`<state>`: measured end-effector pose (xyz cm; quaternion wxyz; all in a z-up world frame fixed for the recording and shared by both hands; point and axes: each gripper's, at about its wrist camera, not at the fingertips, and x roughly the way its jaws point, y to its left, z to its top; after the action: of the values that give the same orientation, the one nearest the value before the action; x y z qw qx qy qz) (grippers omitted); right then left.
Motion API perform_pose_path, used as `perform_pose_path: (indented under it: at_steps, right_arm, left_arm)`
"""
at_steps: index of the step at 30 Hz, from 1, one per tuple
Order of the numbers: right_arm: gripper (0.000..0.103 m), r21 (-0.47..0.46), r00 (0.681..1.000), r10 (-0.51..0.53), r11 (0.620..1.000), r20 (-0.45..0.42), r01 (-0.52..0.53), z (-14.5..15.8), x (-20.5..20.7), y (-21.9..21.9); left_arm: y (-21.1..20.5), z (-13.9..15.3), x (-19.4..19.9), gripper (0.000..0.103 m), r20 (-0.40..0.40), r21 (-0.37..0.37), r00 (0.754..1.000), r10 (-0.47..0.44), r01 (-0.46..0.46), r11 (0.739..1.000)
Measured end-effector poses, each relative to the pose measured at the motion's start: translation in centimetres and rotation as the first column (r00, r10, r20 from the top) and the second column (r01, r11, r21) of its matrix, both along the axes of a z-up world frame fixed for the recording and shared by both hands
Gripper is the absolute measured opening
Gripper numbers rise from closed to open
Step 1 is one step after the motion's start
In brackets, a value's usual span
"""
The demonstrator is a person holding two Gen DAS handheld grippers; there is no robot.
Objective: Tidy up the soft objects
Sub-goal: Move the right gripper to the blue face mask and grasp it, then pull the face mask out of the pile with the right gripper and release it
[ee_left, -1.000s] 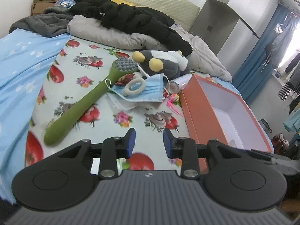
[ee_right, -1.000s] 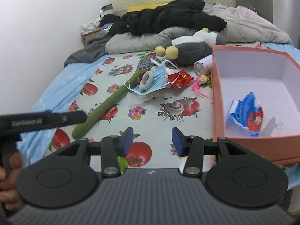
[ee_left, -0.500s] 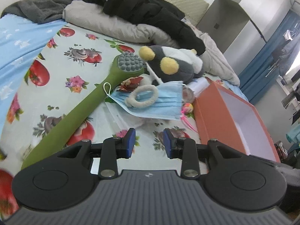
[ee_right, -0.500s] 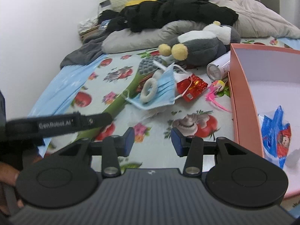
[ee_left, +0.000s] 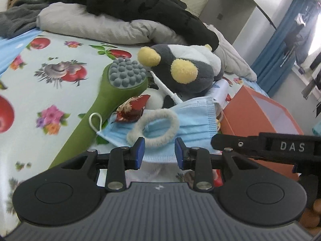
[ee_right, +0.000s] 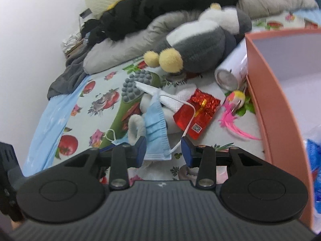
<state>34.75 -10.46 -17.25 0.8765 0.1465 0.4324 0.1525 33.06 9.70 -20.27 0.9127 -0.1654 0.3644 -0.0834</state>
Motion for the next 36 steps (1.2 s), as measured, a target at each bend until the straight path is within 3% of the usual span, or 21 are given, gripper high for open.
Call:
perform_pose_path:
  at_steps: [5, 9, 10, 11, 12, 15, 28, 36]
  right_arm:
    - [0.03, 0.071, 0.998, 0.0, 0.997, -0.067, 0.004, -1.4, 1.6, -0.1]
    - [0.01, 0.172, 0.989, 0.004, 0.985, -0.15, 0.022, -2.7, 2.6, -0.6]
    - [0.008, 0.2, 0.986, 0.004, 0.979, -0.164, 0.029, -2.9, 2.7, -0.7]
    - [0.006, 0.217, 0.985, 0.003, 0.976, -0.17, 0.034, -2.9, 2.7, -0.8]
    - [0.006, 0.226, 0.986, 0.006, 0.974, -0.166, 0.032, -2.8, 2.6, -0.8]
    - [0.006, 0.235, 0.989, 0.019, 0.972, -0.146, 0.016, -2.2, 2.2, -0.8]
    - [0.006, 0.223, 0.996, 0.047, 0.974, -0.081, -0.028, 1.0, -2.5, -1.7]
    - [0.006, 0.199, 0.997, 0.04, 0.98, -0.064, -0.026, 2.7, -7.4, -2.5]
  left_arm:
    - [-0.6, -1.4, 1.8, 0.038, 0.004, 0.014, 0.999, -0.049, 0.049, 0.999]
    - [-1.0, -1.8, 2.8, 0.037, 0.013, 0.019, 0.998, -0.059, 0.059, 0.998]
    - [-1.0, -1.9, 3.1, 0.035, 0.01, 0.012, 0.998, -0.06, 0.06, 0.998]
    - [-1.0, -2.0, 3.2, 0.026, 0.008, 0.006, 0.998, -0.063, 0.063, 0.998]
    - [-1.0, -2.0, 3.2, 0.014, 0.007, 0.001, 0.998, -0.065, 0.065, 0.998]
    - [-1.1, -1.7, 2.8, 0.009, 0.011, 0.005, 0.999, -0.046, 0.046, 0.999]
    - [0.3, 2.4, -4.2, 0.007, 0.033, -0.086, 0.995, 0.095, -0.092, 0.992]
    - [0.3, 4.1, -10.7, 0.007, 0.019, -0.125, 0.994, 0.112, -0.109, 0.986]
